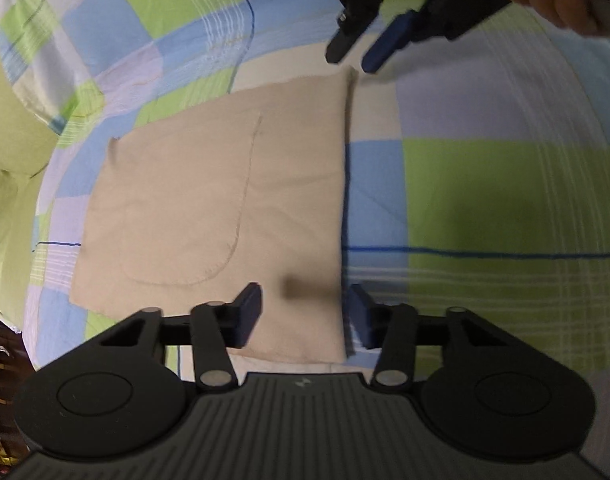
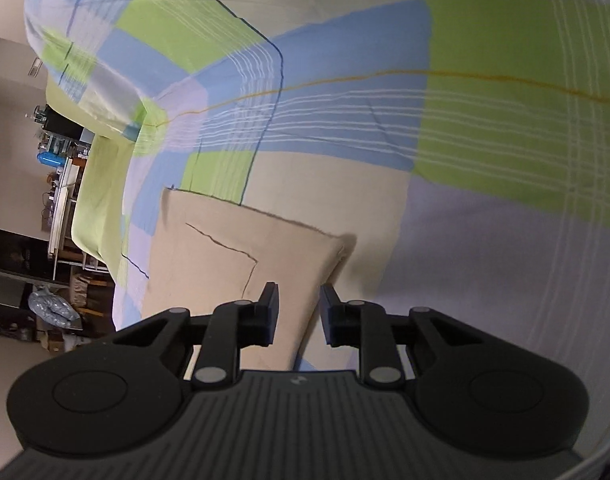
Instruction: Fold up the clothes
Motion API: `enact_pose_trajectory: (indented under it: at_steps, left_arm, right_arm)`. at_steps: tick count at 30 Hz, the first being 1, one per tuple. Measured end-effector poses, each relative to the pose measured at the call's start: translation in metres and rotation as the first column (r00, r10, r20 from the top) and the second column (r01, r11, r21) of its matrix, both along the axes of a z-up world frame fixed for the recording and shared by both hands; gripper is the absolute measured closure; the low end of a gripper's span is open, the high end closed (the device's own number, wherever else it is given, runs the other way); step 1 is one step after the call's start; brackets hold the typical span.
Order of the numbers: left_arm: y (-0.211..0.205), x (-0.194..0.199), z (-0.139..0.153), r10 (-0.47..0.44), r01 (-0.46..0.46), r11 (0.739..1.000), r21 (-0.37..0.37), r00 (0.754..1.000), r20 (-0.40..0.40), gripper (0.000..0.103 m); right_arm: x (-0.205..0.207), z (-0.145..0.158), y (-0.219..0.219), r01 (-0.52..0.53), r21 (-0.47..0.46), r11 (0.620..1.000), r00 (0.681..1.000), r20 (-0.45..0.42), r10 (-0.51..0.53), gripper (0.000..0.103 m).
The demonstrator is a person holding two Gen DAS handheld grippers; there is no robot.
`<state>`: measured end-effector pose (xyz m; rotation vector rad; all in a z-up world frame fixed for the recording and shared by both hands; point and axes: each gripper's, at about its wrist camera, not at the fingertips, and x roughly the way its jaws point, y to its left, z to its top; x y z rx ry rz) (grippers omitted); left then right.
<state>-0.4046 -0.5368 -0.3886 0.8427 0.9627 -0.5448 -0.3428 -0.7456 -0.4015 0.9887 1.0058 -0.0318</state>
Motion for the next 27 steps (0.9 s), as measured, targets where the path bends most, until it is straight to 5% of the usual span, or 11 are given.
enact_pose_trajectory:
  at_steps: [9,10,12,22,25,27]
  left_arm:
    - [-0.007,-0.011,-0.028,-0.076,0.074,0.991,0.108,0.997,0.007,0.057]
    - [-0.007,-0.01,-0.029,-0.075,0.075,0.992,0.103,0.997,-0.001,0.063]
    - [-0.007,-0.006,-0.028,-0.047,0.049,0.997,0.067,0.998,-0.033,0.101]
    - [0.002,0.006,-0.029,-0.042,0.045,0.998,0.041,0.997,-0.057,0.103]
    - [0.005,0.009,-0.026,-0.05,0.052,0.998,0.025,0.996,-0.073,0.103]
    - [0.012,0.019,-0.018,-0.033,0.031,0.999,-0.022,0.993,-0.115,0.103]
  right_arm:
    - [0.011,-0.015,-0.005,-0.02,0.005,1.0,1.0,-0.008,0.02,0.082]
    - [0.009,-0.015,-0.006,-0.019,0.005,1.0,1.0,-0.01,0.019,0.082]
    - [0.011,-0.017,-0.008,-0.012,0.01,1.0,1.0,-0.013,0.012,0.082]
    - [0.023,-0.035,-0.013,0.015,0.052,0.999,0.998,-0.054,-0.012,0.083]
    - [0.026,-0.033,-0.011,0.011,0.029,1.0,0.999,-0.044,-0.009,0.1]
    - [0.03,-0.02,-0.007,-0.02,-0.006,1.0,1.0,-0.018,0.02,0.101]
